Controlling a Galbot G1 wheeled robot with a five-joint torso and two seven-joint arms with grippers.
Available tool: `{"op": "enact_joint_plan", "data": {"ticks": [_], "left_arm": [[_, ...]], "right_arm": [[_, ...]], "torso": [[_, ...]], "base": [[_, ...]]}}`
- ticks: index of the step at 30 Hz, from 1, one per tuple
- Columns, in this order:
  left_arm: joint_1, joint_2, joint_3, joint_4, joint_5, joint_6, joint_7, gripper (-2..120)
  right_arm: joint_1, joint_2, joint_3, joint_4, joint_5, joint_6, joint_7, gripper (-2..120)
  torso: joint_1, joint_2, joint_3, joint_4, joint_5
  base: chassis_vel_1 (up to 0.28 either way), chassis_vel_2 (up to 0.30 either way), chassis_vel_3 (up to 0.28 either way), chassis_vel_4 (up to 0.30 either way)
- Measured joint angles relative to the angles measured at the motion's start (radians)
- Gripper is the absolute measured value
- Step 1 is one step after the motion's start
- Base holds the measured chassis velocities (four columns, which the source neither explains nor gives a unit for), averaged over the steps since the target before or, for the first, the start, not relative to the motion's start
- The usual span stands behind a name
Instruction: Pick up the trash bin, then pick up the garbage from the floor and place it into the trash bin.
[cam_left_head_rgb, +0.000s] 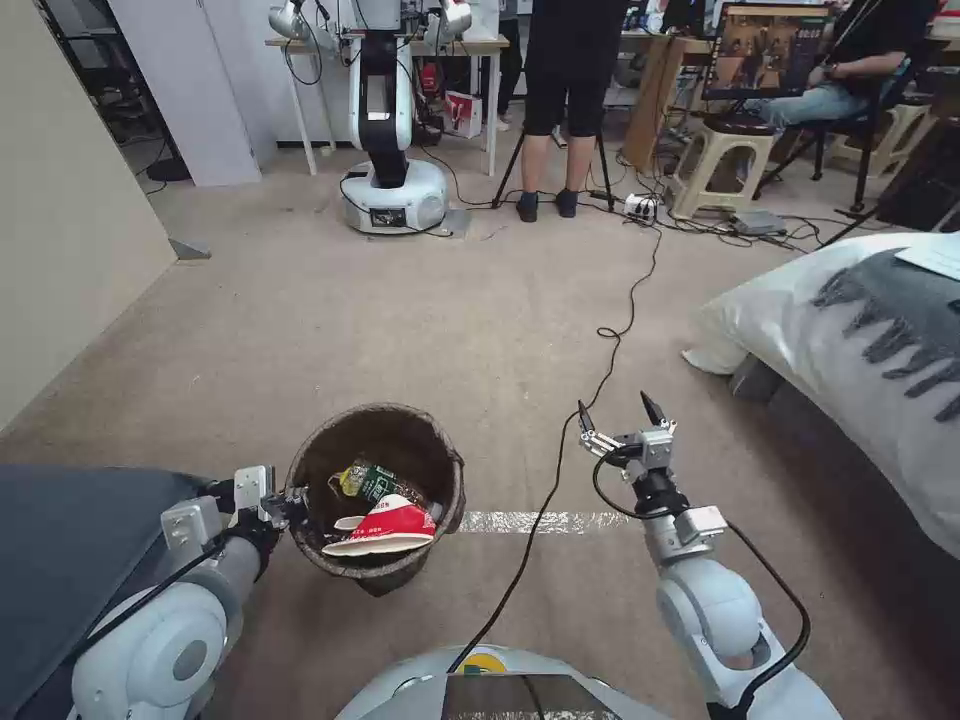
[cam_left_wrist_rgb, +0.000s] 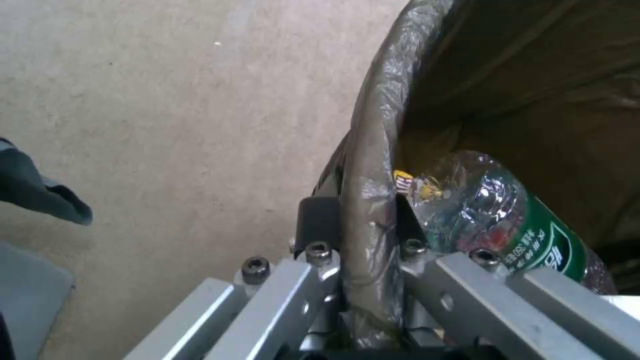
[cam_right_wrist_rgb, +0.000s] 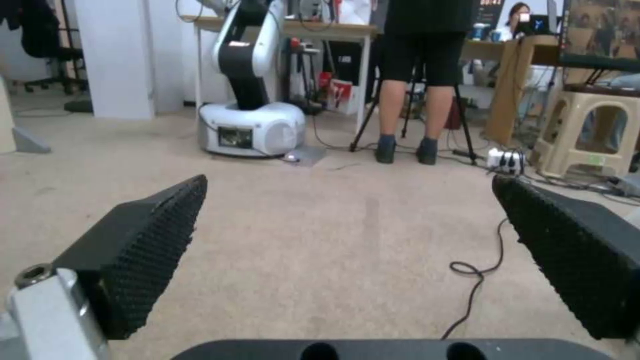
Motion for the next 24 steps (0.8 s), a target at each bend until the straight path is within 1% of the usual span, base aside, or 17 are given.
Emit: {"op": "enact_joint_plan", "data": {"ticks": [4, 24], "left_arm": [[-0.011, 0.009, 0.004, 0.030, 0.000, -0.001, -0.001, 0], [-0.037, 0.038, 0.024, 0.117, -0.016, -0.006, -0.001, 0]], "right_arm": [[0.009, -0.003, -0.008, -0.006, 0.000, 0.000, 0.000, 100], [0.009, 0.000, -0.008, -0.013, 0.000, 0.000, 0.001, 100]], "torso": [[0.000, 0.000, 0.000, 0.0003, 0.0001], [0.000, 0.000, 0.000, 0.0001, 0.0000]], "base": [[0.000, 0.000, 0.000, 0.000], [0.000, 0.000, 0.000, 0.000]]}}
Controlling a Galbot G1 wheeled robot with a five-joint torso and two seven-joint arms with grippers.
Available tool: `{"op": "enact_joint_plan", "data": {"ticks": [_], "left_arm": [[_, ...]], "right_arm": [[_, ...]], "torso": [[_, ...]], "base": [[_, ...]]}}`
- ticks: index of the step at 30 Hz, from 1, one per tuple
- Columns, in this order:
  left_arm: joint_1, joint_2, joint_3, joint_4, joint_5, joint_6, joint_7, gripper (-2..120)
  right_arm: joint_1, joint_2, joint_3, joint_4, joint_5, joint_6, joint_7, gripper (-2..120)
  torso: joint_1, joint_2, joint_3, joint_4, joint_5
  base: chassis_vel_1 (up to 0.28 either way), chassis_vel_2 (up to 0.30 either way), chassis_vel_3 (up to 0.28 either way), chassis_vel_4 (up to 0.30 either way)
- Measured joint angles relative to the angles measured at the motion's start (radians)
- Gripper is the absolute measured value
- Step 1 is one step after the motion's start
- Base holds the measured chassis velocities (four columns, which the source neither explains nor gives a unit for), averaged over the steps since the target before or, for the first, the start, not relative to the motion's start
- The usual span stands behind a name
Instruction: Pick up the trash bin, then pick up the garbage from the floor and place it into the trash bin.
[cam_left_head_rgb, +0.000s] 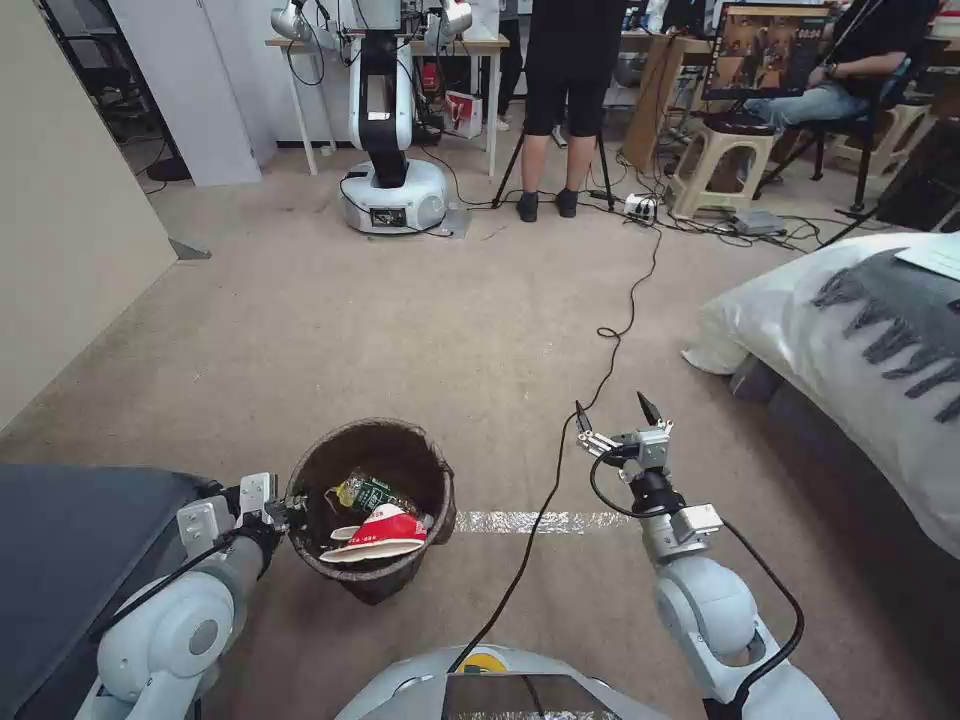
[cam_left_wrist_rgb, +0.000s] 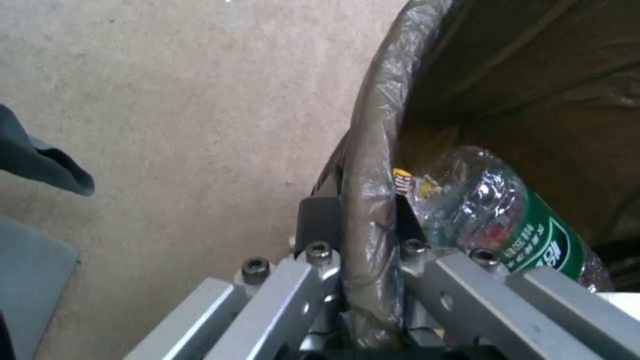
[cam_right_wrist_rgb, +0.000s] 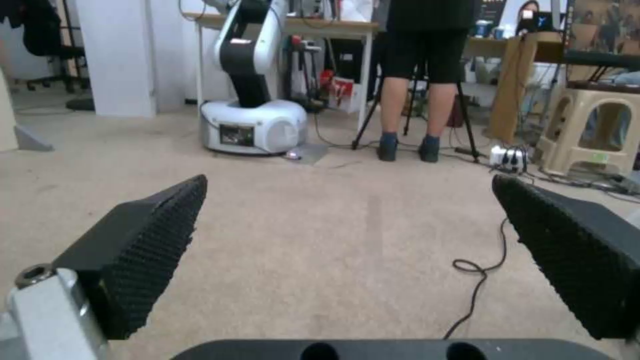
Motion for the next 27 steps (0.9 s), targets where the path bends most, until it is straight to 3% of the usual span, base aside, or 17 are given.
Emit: {"op": "enact_joint_plan", "data": {"ticks": [27], "left_arm": [[-0.013, -0.007, 0.016, 0.081, -0.001, -0.001, 0.012, 0]], "right_arm": [[0.018, -0.012, -0.021, -0.008, 0.003, -0.001, 0.003, 100]], "torso": [[0.000, 0.000, 0.000, 0.0000, 0.0001]], "base": [[0.000, 0.000, 0.000, 0.000]]}}
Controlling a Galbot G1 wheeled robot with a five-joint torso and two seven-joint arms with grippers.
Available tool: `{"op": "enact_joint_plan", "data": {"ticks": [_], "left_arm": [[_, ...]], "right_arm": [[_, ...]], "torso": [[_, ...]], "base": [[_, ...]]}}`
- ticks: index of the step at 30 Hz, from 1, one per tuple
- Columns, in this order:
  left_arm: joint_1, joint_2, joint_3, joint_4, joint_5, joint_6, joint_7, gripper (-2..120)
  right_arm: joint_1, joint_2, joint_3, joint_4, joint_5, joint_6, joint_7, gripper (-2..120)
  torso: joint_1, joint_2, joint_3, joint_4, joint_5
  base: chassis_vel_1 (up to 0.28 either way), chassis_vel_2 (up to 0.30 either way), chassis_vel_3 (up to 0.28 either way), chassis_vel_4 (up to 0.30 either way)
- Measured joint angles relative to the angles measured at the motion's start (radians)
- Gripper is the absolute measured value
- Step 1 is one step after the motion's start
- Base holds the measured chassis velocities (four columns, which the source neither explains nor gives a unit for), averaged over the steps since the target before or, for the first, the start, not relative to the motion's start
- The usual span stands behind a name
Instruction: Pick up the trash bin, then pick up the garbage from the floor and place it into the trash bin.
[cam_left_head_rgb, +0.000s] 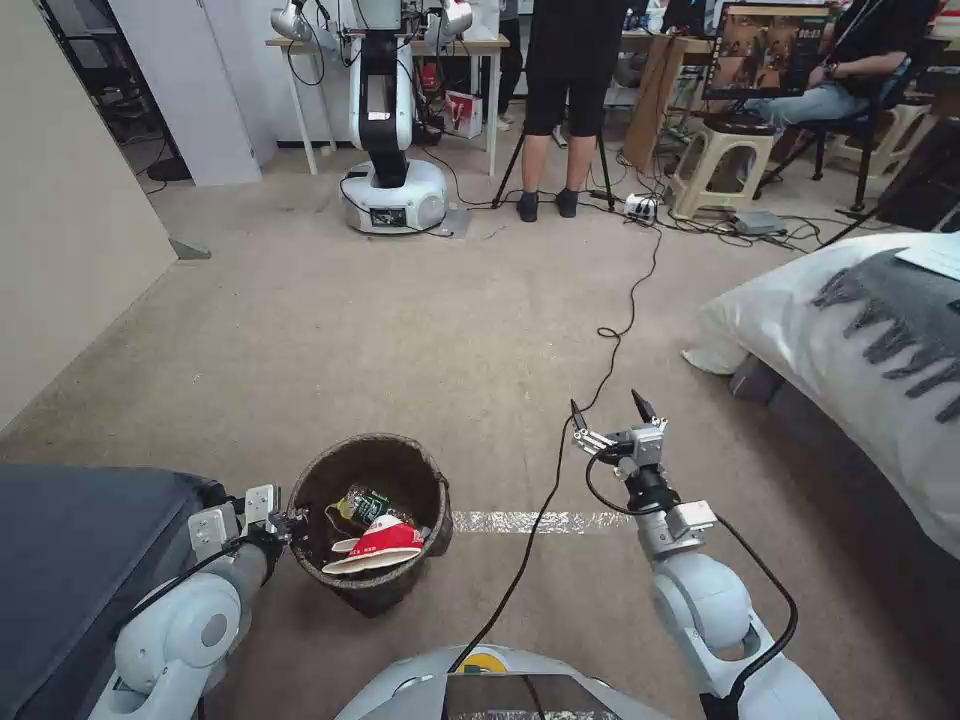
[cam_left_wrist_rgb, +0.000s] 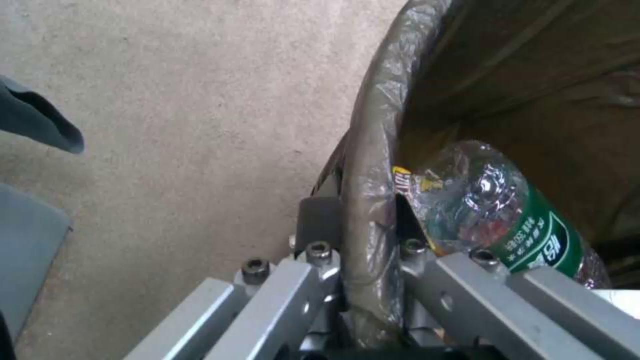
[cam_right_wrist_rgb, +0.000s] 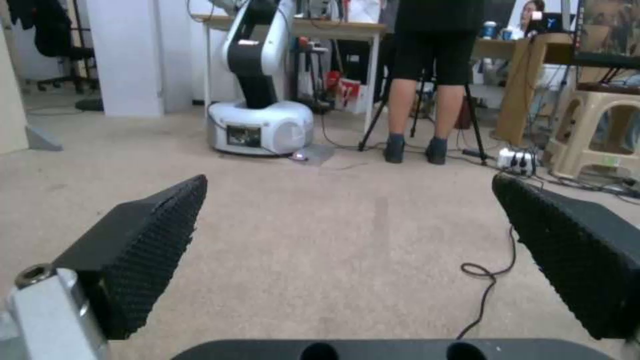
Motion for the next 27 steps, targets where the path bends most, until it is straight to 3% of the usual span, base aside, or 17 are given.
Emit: {"op": "enact_joint_plan", "data": {"ticks": [27], "left_arm": [[-0.020, -0.009, 0.010, 0.064, -0.001, 0.000, 0.019, 0]], "right_arm": [[0.005, -0.012, -0.006, -0.003, 0.004, -0.004, 0.004, 100]], "torso": [[0.000, 0.000, 0.000, 0.0000, 0.0000]], "base": [[0.000, 0.000, 0.000, 0.000]]}}
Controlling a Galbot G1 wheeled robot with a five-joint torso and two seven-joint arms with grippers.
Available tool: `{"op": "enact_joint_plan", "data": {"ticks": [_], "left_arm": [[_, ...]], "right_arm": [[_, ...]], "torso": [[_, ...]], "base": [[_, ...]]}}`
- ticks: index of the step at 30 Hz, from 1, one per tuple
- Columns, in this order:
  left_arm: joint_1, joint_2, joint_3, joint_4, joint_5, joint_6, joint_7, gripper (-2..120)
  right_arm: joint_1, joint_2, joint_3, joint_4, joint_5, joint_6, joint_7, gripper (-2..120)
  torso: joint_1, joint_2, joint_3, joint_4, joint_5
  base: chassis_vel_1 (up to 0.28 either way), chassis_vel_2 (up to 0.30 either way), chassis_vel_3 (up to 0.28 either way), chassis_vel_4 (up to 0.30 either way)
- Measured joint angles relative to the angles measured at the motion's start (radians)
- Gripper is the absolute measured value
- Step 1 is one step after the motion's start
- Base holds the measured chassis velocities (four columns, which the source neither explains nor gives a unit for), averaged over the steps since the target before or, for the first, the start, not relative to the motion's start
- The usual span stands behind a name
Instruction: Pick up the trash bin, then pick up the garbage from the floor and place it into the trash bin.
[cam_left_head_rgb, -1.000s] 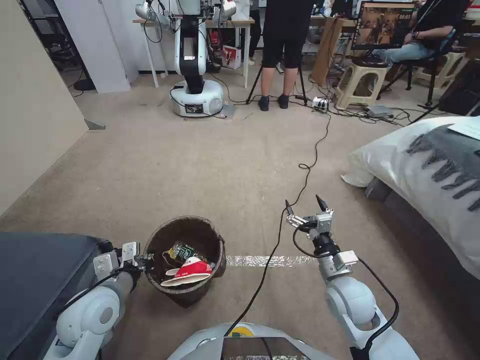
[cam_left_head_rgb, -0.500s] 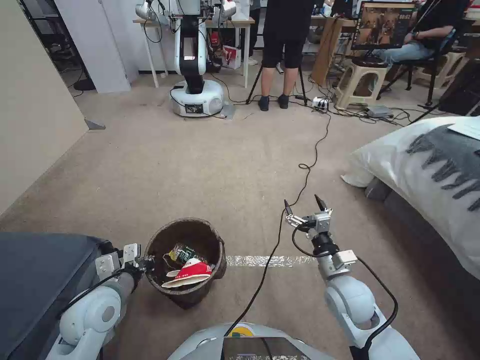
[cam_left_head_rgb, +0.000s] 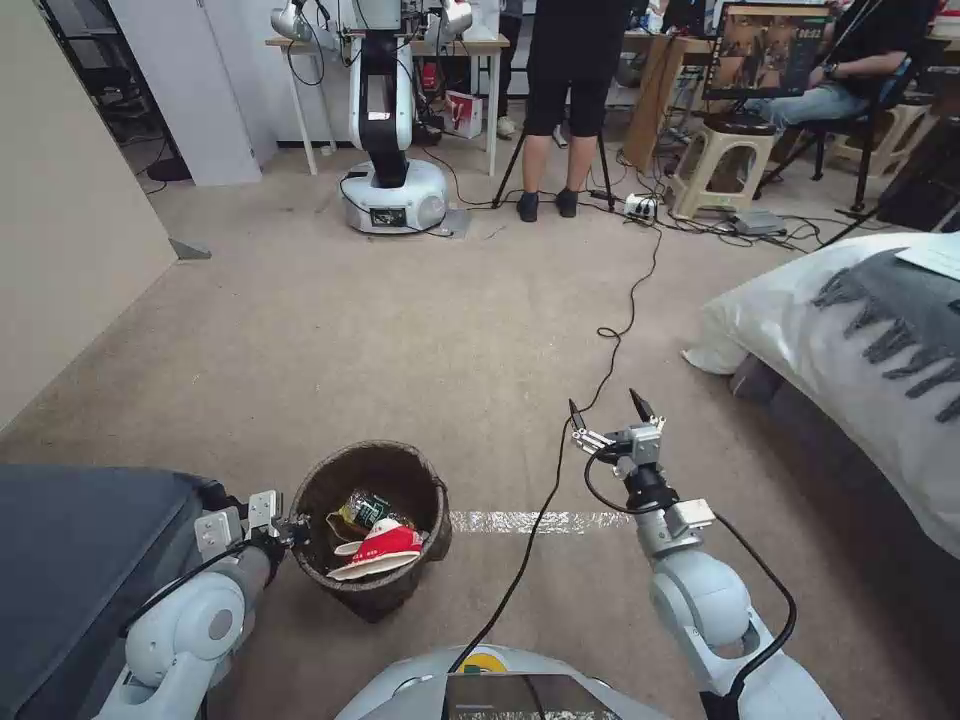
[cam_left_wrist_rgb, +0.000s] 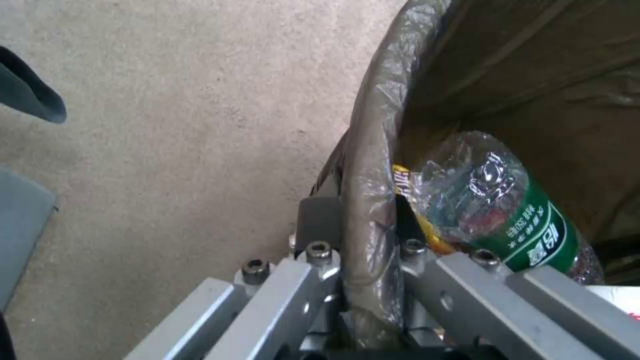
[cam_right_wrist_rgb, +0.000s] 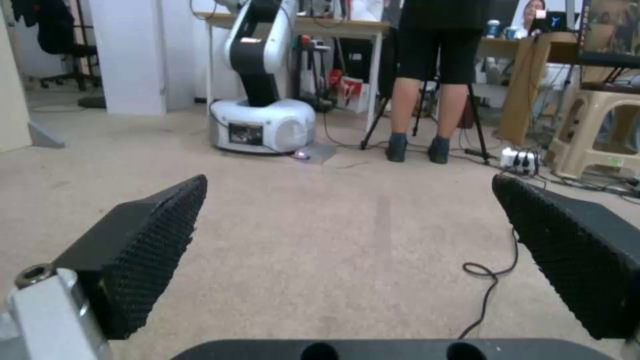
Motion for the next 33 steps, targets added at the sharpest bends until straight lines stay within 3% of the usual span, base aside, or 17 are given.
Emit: {"op": "enact_joint_plan", "data": {"ticks": [27, 31, 33], "left_arm": [[-0.008, -0.018, 0.001, 0.036, 0.002, 0.000, 0.016, 0], [-0.008, -0.019, 0.002, 0.036, 0.003, 0.000, 0.016, 7], [-0.007, -0.019, 0.002, 0.036, 0.003, 0.000, 0.017, 19]], "right_arm": [[0.001, -0.003, 0.001, -0.003, 0.004, -0.001, 0.002, 100], [0.001, -0.002, -0.001, -0.003, 0.004, -0.001, 0.002, 100], [0.003, -0.001, -0.005, -0.003, 0.004, -0.001, 0.002, 100]], "torso": [[0.000, 0.000, 0.000, 0.0001, 0.0003], [0.000, 0.000, 0.000, -0.0001, 0.0001], [0.000, 0.000, 0.000, -0.0002, -0.0001]], "base": [[0.000, 0.000, 0.000, 0.000], [0.000, 0.000, 0.000, 0.000], [0.000, 0.000, 0.000, 0.000]]}}
